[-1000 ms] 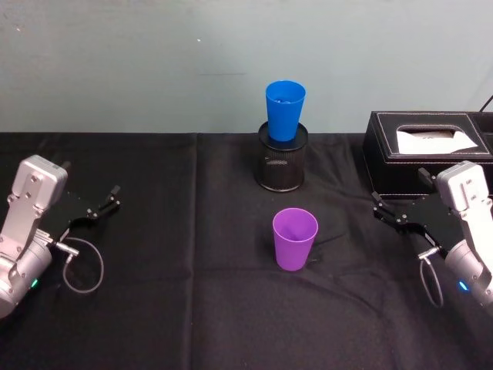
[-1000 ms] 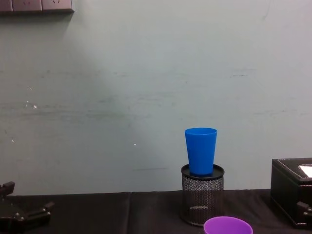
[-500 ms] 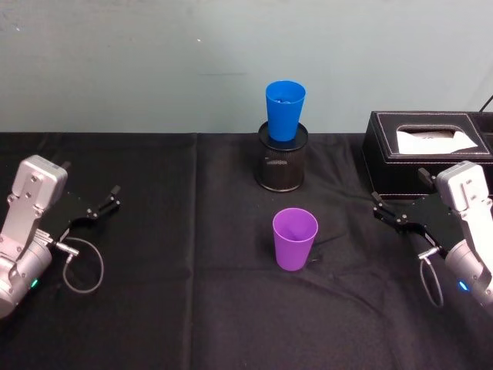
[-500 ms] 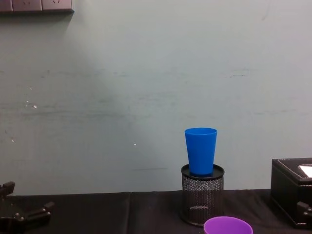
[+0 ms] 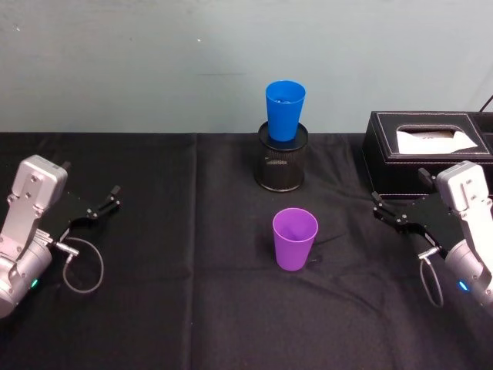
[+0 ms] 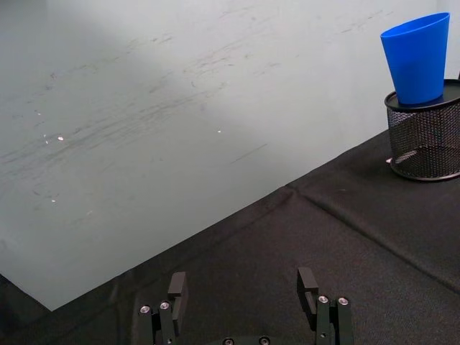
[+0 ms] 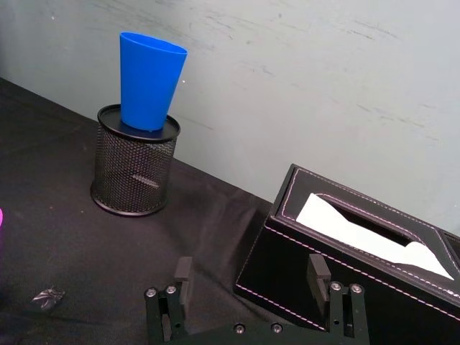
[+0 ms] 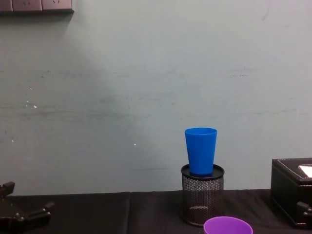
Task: Pick up one cup with a gripper and tap it against the other cup.
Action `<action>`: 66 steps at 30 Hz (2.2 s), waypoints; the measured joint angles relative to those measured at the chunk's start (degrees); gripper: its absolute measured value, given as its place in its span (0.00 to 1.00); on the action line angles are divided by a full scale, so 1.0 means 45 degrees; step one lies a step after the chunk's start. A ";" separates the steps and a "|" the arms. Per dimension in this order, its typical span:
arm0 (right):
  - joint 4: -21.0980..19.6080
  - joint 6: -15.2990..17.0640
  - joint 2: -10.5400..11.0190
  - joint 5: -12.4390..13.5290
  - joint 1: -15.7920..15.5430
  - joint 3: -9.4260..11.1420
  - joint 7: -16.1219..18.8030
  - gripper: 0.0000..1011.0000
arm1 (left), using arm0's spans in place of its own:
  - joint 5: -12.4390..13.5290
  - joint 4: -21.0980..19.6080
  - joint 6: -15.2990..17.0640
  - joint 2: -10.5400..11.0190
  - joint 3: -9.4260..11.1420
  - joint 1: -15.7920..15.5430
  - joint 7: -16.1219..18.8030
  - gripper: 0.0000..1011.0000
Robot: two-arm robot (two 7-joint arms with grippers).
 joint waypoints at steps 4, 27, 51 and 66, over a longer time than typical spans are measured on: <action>0.0000 0.0000 0.0000 0.0000 0.0000 0.0000 0.0000 0.99 | 0.0000 0.0000 0.0000 -0.0001 0.0000 0.0000 0.0000 0.99; 0.0000 0.0000 0.0000 0.0000 0.0000 0.0000 0.0000 0.99 | 0.0000 0.0000 0.0000 0.0000 0.0000 -0.0001 0.0000 0.99; -0.1476 -0.2028 0.0377 0.2316 -0.2799 0.0476 0.3655 0.99 | 0.0000 0.0000 0.0000 -0.0001 0.0000 0.0000 0.0000 0.99; -0.0160 -0.1390 -0.1172 0.1911 -0.1247 -0.0244 0.4861 0.99 | 0.0000 0.0000 0.0000 -0.0001 0.0000 -0.0001 0.0000 0.99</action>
